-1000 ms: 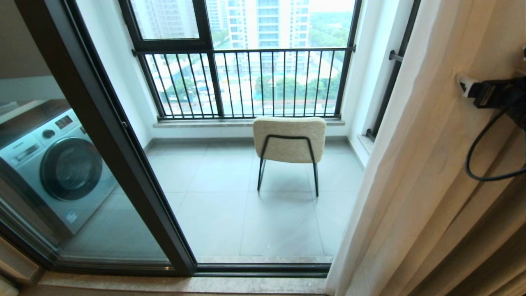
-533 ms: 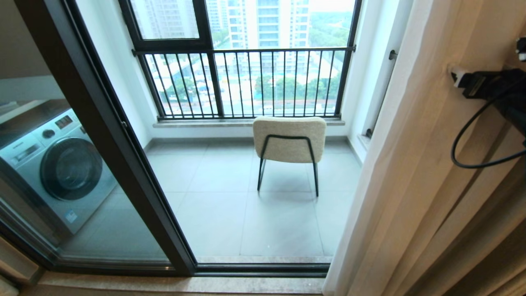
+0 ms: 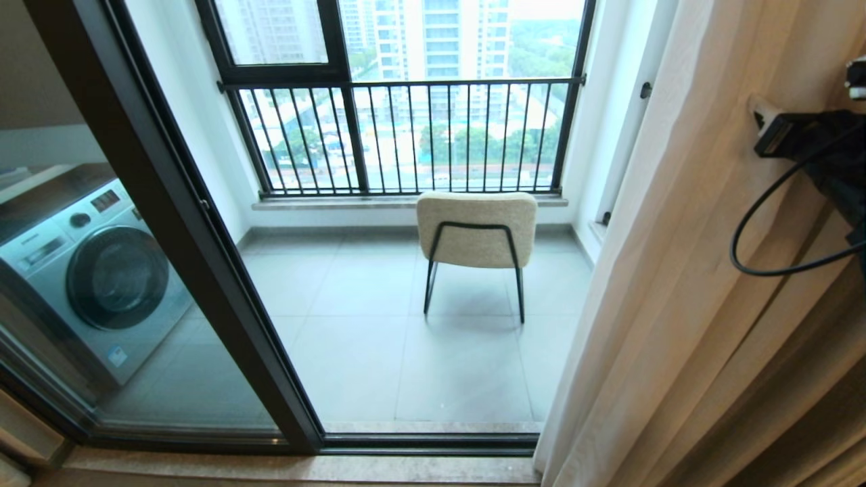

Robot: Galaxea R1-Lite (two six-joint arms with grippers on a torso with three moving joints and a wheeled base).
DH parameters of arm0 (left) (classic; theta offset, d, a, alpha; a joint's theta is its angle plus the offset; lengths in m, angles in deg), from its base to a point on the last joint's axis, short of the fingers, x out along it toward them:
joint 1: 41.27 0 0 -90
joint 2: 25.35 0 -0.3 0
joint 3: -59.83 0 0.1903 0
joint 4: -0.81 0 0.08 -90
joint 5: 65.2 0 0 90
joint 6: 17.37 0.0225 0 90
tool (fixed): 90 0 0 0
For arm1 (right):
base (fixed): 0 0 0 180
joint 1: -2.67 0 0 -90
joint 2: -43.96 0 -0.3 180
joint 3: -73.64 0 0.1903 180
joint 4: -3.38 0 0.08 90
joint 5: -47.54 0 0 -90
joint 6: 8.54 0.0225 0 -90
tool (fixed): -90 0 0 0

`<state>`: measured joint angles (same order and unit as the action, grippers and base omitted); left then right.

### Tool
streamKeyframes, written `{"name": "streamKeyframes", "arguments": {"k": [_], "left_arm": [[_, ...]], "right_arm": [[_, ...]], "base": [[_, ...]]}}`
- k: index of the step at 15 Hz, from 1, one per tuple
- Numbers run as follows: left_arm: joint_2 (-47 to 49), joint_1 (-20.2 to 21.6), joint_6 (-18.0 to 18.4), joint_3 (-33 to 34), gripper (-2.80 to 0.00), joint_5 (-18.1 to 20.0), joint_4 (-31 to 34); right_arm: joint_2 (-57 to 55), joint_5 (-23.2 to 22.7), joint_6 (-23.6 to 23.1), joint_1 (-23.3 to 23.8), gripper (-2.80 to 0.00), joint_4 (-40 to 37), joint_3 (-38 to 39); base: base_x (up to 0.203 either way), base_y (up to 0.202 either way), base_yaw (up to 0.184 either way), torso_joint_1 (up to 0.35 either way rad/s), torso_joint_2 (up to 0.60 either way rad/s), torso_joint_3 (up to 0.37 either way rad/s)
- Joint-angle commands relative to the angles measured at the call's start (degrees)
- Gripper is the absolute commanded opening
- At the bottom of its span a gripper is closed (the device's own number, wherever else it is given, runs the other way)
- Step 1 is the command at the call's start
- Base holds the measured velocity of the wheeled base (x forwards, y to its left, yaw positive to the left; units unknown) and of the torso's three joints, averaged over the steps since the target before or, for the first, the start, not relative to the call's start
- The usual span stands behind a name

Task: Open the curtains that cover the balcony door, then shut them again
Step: Close the inner curtains on both sides

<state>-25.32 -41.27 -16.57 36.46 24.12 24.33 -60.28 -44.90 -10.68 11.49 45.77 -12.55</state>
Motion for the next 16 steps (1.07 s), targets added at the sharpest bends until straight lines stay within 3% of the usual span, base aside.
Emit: {"name": "streamKeyframes", "arguments": {"k": [1, 11, 16], "left_arm": [[0.0, 0.0, 0.0, 0.0, -2.80, 0.0, 0.0], [0.1, 0.0, 0.0, 0.0, -2.80, 0.0, 0.0], [0.0, 0.0, 0.0, 0.0, -2.80, 0.0, 0.0]], "right_arm": [[0.4, -0.1, 0.0, 0.0, -2.80, 1.1, 0.8], [6.5, -0.2, 1.5, -0.1, -2.80, 3.1, 5.5], [10.7, -1.3, 1.8, -4.8, -2.80, 3.2, 8.2]], "base": [[0.000, 0.000, 0.000, 0.000, 0.00, 0.000], [0.000, 0.000, 0.000, 0.000, 0.00, 0.000], [0.000, 0.000, 0.000, 0.000, 0.00, 0.000]]}}
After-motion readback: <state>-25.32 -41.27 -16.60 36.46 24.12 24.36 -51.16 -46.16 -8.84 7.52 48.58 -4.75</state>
